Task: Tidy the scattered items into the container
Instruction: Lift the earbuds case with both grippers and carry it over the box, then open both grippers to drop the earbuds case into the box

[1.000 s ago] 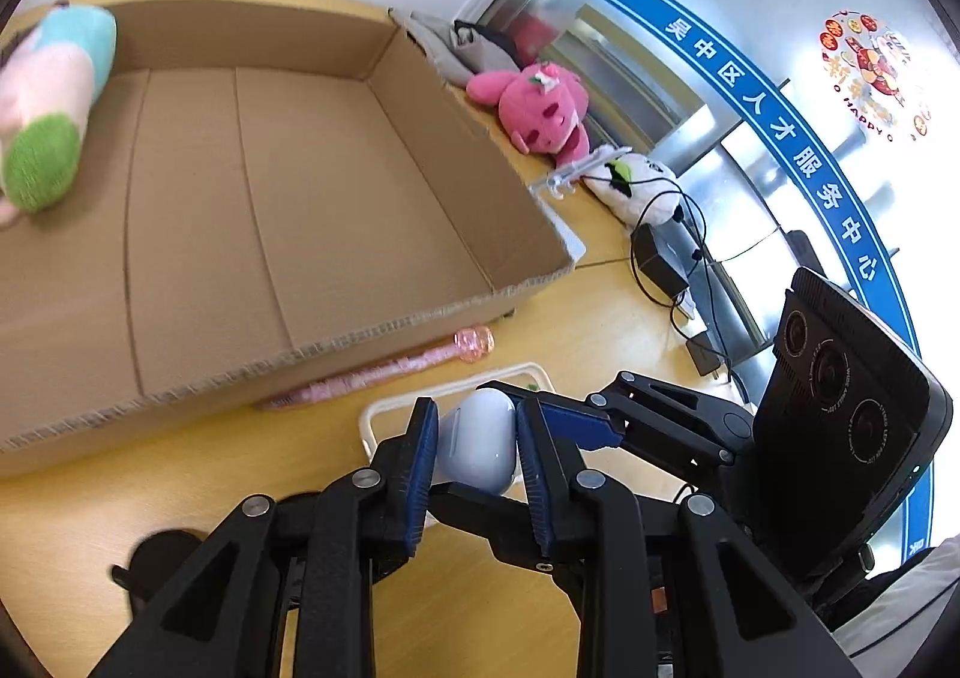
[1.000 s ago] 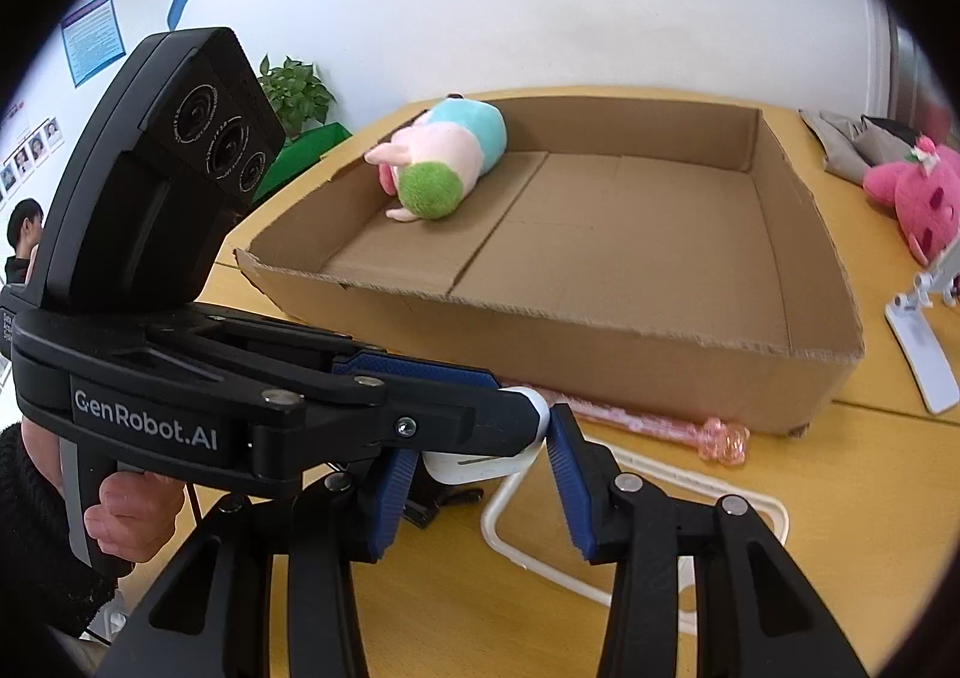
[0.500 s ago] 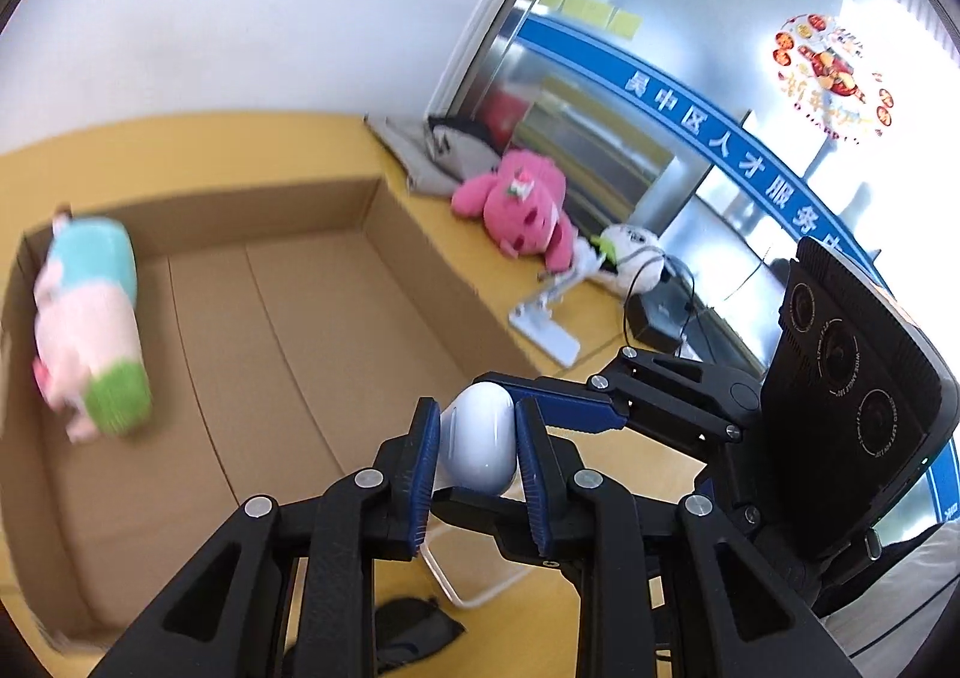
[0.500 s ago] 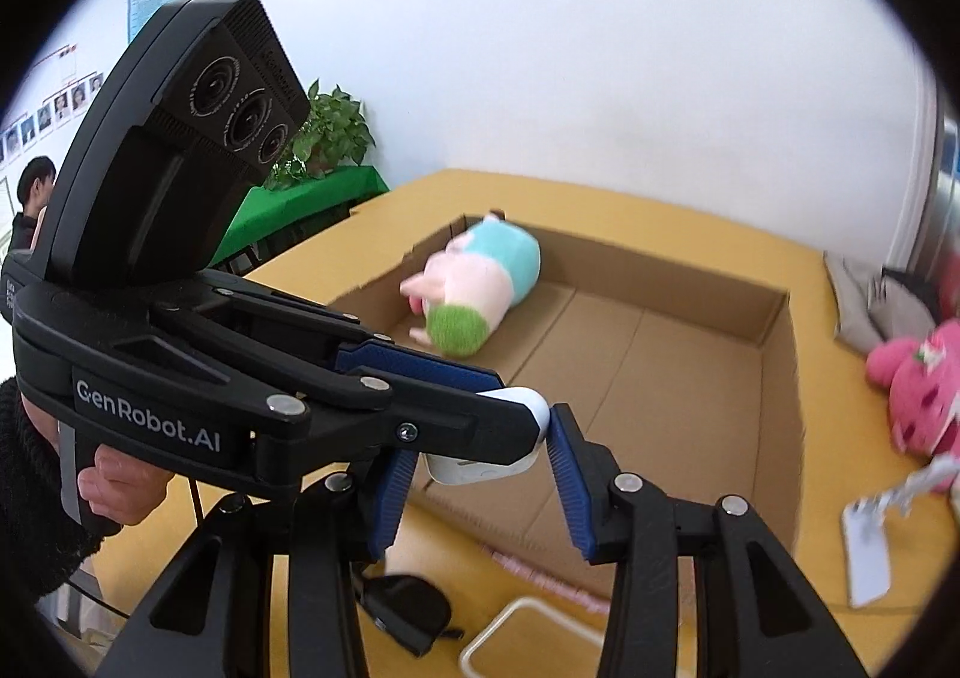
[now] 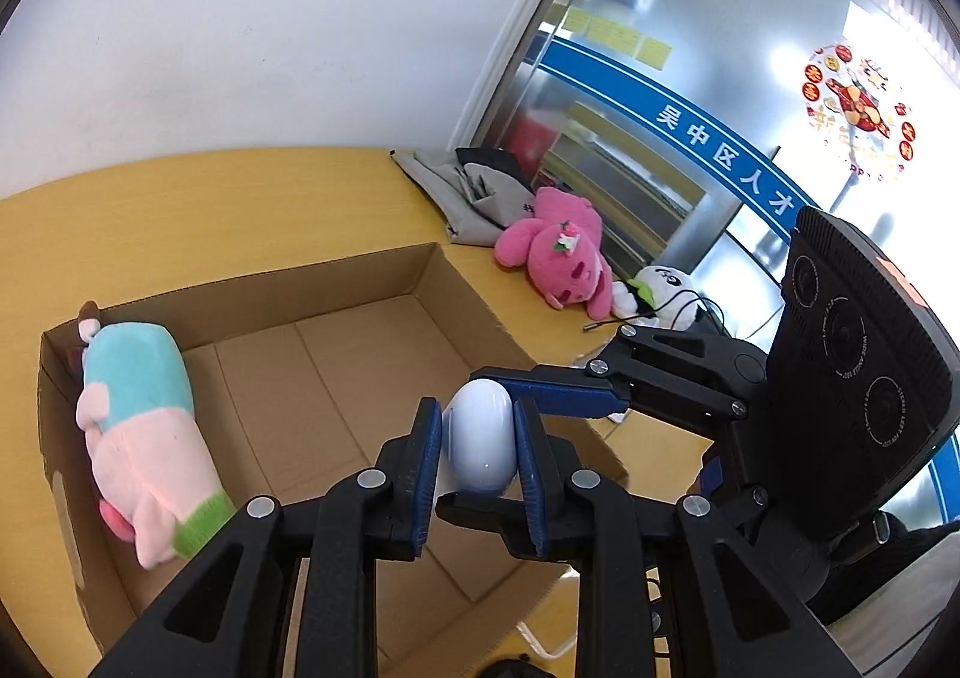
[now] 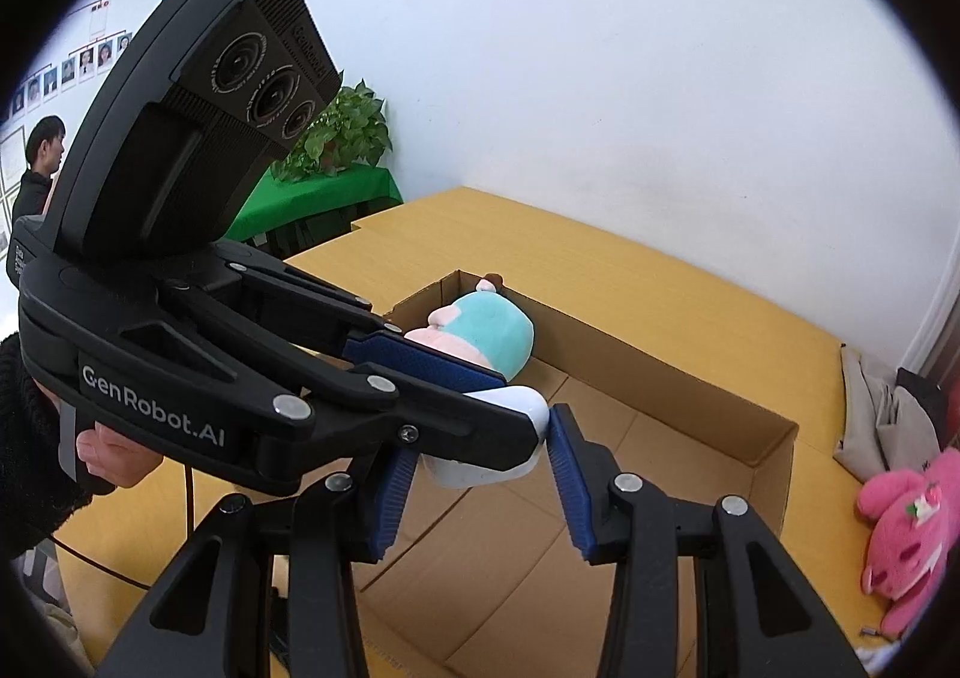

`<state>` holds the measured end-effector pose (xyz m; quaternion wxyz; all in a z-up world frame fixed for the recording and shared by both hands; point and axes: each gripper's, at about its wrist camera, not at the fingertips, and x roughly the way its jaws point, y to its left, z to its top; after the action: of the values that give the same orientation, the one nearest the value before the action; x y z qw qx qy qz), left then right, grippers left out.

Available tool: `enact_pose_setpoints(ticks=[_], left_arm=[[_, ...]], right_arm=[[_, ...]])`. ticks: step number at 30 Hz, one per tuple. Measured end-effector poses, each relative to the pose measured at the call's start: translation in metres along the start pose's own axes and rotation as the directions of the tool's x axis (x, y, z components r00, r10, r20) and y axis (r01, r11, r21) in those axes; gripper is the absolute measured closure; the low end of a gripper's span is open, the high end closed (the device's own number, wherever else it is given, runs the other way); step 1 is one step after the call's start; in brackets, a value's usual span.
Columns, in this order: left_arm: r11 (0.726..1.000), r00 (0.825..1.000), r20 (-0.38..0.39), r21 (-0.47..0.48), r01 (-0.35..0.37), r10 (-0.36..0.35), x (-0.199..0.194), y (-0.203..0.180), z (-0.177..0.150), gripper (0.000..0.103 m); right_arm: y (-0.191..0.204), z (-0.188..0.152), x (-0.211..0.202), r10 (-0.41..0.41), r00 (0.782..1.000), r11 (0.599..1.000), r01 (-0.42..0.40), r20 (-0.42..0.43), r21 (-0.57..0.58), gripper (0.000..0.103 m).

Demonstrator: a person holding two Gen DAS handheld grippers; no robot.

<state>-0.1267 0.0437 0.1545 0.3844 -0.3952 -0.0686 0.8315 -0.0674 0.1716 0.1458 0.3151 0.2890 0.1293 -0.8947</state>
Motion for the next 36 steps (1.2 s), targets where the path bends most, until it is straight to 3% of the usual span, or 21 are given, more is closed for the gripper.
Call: enact_pose_setpoints(ticks=[10,17,22,26,31,33,36], left_arm=[[0.995,0.993,-0.114,-0.097,-0.025,0.014,0.077,0.085,0.041,0.079],[0.981,0.977,-0.209,-0.183,-0.069,0.029,0.137,0.127,0.038,0.079],[0.967,0.954,-0.290,-0.216,-0.139,0.073,0.169,0.147,0.030,0.079],[0.958,0.939,-0.326,-0.217,-0.186,0.108,0.182,0.155,0.025,0.079],[0.936,0.906,-0.359,-0.180,-0.303,0.224,0.190,0.155,0.019,0.079],[0.928,0.907,-0.340,-0.185,-0.324,0.249,0.183,0.153,0.020,0.075],[0.923,0.920,-0.275,-0.186,-0.337,0.280,0.157,0.149,0.023,0.058]], right_arm=[[-0.059,0.024,0.096,0.065,0.992,0.995,-0.056,-0.109,0.084,0.061],[-0.092,0.001,0.158,0.111,0.978,0.982,-0.081,-0.175,0.172,0.061],[-0.098,-0.022,0.189,0.115,0.969,0.974,-0.068,-0.217,0.214,0.061],[-0.097,-0.031,0.206,0.107,0.965,0.972,-0.051,-0.241,0.227,0.062],[-0.090,-0.037,0.216,0.104,0.954,0.973,-0.040,-0.280,0.226,0.064],[-0.090,-0.038,0.216,0.110,0.953,0.970,-0.040,-0.283,0.241,0.064],[-0.088,-0.033,0.200,0.103,0.962,0.968,-0.038,-0.251,0.250,0.059]])
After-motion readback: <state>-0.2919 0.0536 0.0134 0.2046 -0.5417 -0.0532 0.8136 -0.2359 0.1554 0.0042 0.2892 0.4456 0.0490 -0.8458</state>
